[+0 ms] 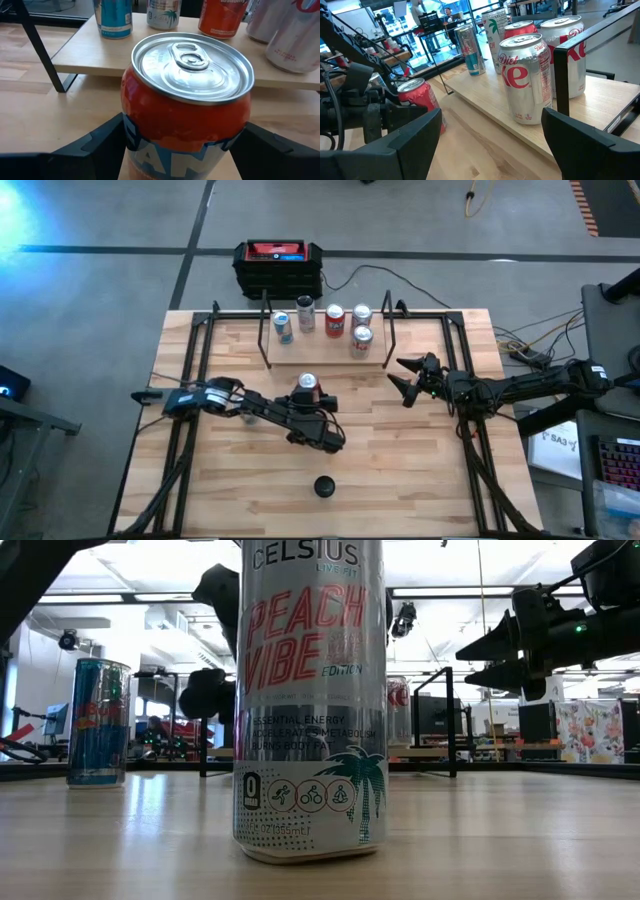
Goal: Place canned beverage on shelf
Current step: Put the red soda can on the shelf aligned with the other red soda can
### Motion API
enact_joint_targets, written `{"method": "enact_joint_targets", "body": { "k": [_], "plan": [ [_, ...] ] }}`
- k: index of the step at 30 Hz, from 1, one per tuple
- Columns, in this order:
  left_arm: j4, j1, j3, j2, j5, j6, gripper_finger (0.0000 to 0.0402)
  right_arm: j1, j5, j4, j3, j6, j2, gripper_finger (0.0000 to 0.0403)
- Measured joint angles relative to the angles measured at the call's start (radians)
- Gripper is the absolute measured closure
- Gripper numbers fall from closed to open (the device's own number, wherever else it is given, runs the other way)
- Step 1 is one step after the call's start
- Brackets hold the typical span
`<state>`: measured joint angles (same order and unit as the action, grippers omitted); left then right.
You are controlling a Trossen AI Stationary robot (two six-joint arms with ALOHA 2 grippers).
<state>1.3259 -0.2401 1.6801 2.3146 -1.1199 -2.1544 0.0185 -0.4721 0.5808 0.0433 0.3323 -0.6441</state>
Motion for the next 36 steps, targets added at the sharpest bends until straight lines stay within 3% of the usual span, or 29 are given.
{"method": "enact_joint_targets", "body": {
  "k": [8,14,23,30,36],
  "plan": [
    [0.09,-0.003,0.103,-0.001,-0.007,0.003,0.0122,0.0,0.0,0.0,0.0,0.0,0.0,0.0076],
    [0.097,0.016,0.177,-0.003,-0.046,0.105,0.0122,0.0,0.0,0.0,0.0,0.0,0.0,0.0076],
    [-0.024,0.07,0.26,-0.004,-0.136,0.269,0.0122,0.0,0.0,0.0,0.0,0.0,0.0,0.0076],
    [-0.144,0.127,0.31,-0.004,-0.13,0.494,0.0122,0.0,0.0,0.0,0.0,0.0,0.0,0.0076],
    [-0.236,0.168,0.316,-0.004,-0.092,0.572,0.0121,0.0,0.0,0.0,0.0,0.0,0.0,0.0076]
  ]
}}
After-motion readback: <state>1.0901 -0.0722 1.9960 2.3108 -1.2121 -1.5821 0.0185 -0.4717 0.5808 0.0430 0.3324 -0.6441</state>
